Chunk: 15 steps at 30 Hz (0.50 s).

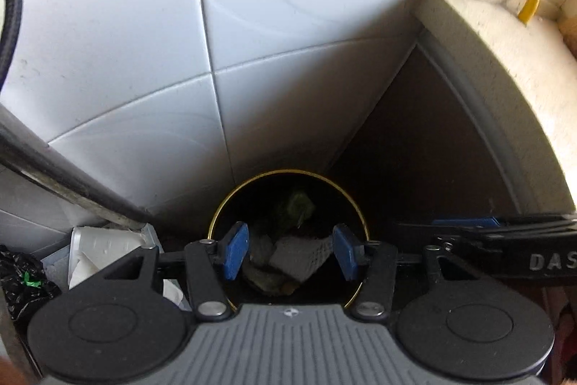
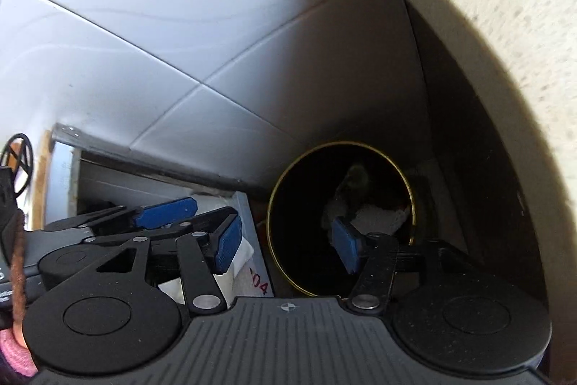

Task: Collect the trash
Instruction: 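Open both grippers to drop the bag and foam net into the bin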

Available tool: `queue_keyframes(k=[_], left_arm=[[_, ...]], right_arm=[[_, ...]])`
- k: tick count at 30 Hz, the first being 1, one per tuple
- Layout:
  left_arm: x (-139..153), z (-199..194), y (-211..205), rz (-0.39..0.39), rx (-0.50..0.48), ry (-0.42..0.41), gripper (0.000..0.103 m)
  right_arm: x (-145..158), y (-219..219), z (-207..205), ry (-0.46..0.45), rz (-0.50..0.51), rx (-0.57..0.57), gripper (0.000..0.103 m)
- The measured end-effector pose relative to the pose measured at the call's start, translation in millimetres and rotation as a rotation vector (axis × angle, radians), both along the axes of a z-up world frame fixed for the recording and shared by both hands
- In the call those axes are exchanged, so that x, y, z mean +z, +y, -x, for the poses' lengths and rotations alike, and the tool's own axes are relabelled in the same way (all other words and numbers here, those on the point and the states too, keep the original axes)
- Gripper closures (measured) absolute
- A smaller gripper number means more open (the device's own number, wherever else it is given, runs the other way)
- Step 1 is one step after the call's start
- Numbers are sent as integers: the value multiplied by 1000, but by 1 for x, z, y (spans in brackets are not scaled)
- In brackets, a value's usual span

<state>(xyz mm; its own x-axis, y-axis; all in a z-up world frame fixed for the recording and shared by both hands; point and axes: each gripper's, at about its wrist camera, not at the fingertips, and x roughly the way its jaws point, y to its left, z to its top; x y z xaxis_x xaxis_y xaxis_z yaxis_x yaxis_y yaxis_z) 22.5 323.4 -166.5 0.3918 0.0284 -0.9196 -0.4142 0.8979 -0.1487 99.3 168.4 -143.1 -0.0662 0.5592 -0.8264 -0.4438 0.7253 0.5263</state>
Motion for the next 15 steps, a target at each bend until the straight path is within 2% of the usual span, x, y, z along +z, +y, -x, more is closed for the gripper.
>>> queue_keyframes(k=[7, 15], left_arm=[[34, 6, -8, 26, -37, -95, 56], [85, -15, -61, 12, -185, -228, 53]], right_arm=[[50, -38, 7, -73, -77, -95, 35], [116, -129, 17, -205, -183, -262, 29]])
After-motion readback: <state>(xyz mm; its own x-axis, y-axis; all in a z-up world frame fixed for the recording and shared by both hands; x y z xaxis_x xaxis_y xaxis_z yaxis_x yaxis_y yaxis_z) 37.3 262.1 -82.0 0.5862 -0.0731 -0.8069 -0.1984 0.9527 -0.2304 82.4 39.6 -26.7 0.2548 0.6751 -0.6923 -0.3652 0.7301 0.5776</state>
